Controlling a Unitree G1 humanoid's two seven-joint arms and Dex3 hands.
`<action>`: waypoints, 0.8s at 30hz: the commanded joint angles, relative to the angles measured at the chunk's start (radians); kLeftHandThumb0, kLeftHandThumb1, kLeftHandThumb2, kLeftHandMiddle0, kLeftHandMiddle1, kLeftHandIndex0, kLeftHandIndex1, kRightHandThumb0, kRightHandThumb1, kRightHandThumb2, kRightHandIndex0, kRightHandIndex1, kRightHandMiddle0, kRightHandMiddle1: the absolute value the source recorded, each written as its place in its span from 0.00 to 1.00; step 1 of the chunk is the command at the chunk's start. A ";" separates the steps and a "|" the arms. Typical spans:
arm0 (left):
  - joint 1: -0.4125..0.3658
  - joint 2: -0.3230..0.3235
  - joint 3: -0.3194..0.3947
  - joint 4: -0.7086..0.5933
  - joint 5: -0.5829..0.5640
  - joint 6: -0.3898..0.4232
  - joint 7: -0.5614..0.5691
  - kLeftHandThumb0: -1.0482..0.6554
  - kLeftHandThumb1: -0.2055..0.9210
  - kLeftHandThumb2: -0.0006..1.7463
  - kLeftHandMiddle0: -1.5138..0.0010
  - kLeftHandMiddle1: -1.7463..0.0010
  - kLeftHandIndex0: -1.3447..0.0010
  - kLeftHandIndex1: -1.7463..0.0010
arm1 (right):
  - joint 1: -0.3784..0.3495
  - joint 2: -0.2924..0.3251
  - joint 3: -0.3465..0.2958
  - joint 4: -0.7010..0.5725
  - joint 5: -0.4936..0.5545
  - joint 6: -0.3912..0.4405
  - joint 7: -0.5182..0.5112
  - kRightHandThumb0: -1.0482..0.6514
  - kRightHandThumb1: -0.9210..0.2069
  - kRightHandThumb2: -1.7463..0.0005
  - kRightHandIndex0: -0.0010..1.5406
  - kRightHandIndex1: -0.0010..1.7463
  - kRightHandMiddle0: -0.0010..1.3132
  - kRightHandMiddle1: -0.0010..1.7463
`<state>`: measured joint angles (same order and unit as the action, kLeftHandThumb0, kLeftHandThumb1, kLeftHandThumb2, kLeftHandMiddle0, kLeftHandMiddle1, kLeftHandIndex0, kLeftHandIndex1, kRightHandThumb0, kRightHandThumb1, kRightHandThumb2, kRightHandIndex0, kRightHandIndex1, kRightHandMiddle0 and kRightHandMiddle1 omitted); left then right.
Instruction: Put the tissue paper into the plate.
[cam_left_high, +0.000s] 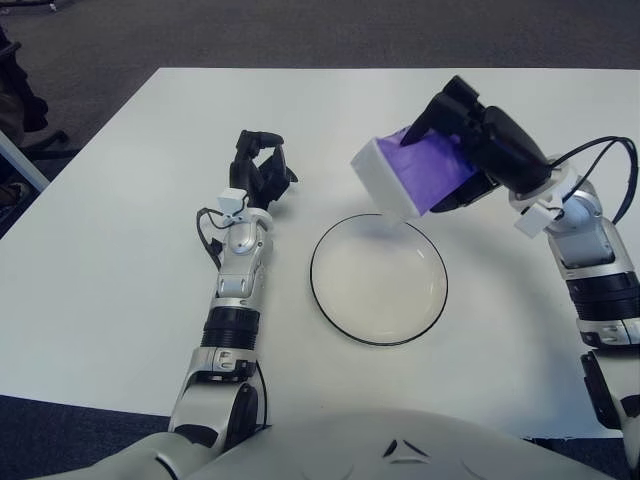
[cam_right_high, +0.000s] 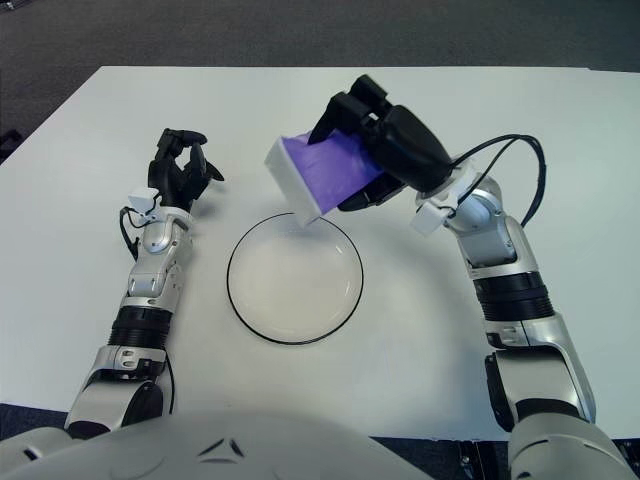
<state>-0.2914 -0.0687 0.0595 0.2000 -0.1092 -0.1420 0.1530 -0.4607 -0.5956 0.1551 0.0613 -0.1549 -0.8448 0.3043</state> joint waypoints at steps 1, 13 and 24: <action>0.148 -0.043 -0.004 0.094 0.006 0.019 0.005 0.40 0.88 0.40 0.43 0.00 0.79 0.00 | -0.005 -0.016 0.053 -0.006 0.161 0.028 0.122 0.62 0.50 0.27 0.36 1.00 0.29 1.00; 0.147 -0.046 -0.005 0.093 0.010 0.025 0.009 0.40 0.88 0.40 0.43 0.00 0.79 0.00 | 0.101 -0.061 0.051 -0.242 0.219 0.313 0.296 0.62 0.47 0.30 0.34 0.97 0.30 1.00; 0.147 -0.050 -0.007 0.091 0.013 0.028 0.013 0.40 0.87 0.40 0.43 0.00 0.78 0.00 | 0.049 -0.073 0.054 -0.230 0.046 0.224 0.328 0.61 0.44 0.32 0.32 1.00 0.29 0.97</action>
<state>-0.2927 -0.0699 0.0605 0.2022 -0.1080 -0.1251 0.1542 -0.3724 -0.6673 0.2169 -0.1718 -0.0788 -0.5924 0.6243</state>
